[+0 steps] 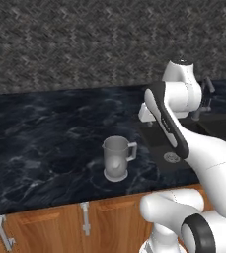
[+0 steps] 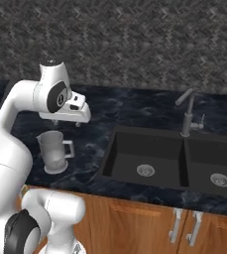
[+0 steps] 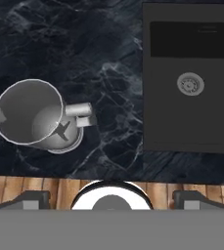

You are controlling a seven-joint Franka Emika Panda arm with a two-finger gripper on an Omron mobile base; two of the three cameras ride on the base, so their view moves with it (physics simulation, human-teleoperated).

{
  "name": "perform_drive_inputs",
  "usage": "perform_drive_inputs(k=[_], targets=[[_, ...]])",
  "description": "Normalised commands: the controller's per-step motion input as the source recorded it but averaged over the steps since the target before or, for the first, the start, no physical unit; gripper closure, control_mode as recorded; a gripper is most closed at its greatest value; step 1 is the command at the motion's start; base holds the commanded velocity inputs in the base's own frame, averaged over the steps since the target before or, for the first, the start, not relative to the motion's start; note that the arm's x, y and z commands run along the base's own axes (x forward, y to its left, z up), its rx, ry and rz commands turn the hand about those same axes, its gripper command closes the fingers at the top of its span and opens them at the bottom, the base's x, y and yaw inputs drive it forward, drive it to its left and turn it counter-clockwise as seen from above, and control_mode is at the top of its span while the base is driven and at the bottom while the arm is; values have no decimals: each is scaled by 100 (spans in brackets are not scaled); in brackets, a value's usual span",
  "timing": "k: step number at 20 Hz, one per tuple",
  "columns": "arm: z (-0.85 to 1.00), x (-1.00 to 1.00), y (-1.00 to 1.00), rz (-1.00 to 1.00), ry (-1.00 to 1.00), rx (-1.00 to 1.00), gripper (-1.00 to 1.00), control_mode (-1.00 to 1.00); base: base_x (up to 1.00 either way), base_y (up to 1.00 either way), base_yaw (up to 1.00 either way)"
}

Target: Turn on the sink faucet and place the jug under the water for a few seconds to fill it up.

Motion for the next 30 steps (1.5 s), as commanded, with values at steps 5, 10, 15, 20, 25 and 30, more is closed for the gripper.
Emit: perform_drive_inputs(k=[5,10,15,20,25,30], targets=[[0,0,0,0,0,0,-100,100,-4,-67,-3],[0,0,0,0,0,0,-100,100,-1,-74,-2],[0,0,0,0,0,0,-100,100,0,-75,-3],[0,0,0,0,0,0,-100,100,0,-71,-3],[0,0,0,0,0,0,-100,100,0,-64,-5],[0,0,0,0,0,0,-100,100,0,-52,-9]])
